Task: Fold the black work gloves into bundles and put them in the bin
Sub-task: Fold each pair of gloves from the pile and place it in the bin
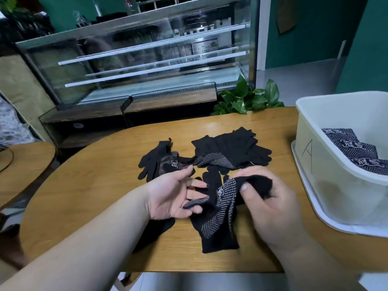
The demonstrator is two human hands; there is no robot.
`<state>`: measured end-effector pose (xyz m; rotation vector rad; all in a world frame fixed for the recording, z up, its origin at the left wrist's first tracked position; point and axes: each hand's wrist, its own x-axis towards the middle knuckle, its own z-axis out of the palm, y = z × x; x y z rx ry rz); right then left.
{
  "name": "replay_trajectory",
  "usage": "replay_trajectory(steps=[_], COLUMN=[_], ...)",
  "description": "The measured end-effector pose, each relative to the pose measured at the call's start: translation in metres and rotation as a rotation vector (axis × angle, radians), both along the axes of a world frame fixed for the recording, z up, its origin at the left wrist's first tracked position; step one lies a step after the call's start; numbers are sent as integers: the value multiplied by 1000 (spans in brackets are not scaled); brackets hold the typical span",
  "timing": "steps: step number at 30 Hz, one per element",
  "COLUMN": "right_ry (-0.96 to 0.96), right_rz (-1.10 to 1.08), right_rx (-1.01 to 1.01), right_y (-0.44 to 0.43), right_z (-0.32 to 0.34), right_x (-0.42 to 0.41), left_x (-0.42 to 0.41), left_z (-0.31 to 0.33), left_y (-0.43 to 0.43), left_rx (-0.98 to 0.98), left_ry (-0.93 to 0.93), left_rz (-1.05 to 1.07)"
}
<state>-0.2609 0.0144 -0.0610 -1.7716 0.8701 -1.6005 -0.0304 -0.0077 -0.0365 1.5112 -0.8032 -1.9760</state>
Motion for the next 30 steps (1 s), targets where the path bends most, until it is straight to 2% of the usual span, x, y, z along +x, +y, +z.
replay_trajectory(steps=[3, 5, 8, 11, 15, 18, 20, 24, 30], right_ry=[74, 197, 533, 678, 942, 1100, 1198, 1248, 1325], right_rz=[-75, -91, -141, -189, -208, -76, -24, 0, 115], right_rx=[91, 116, 158, 163, 201, 297, 260, 34, -35], right_y=[4, 4, 0, -5, -24, -44, -57, -75, -84], right_z=[6, 17, 41, 66, 103, 135, 153, 168, 165], right_x=[-3, -6, -10, -11, -1, 13, 23, 44, 63], left_x=[-5, -8, -7, -7, -15, -18, -20, -20, -11], left_z=[-2, 0, -2, -19, -51, -64, -63, -61, -62], left_y=[3, 7, 20, 44, 75, 86, 88, 88, 87], left_rx=[-118, -262, -523, -695, -873, -1022, -1071, -1096, -1048], left_ry=[-151, -237, -404, -733, -960, -1083, -1121, -1134, -951], left_rz=[29, 163, 334, 251, 117, 21, -26, -24, 99])
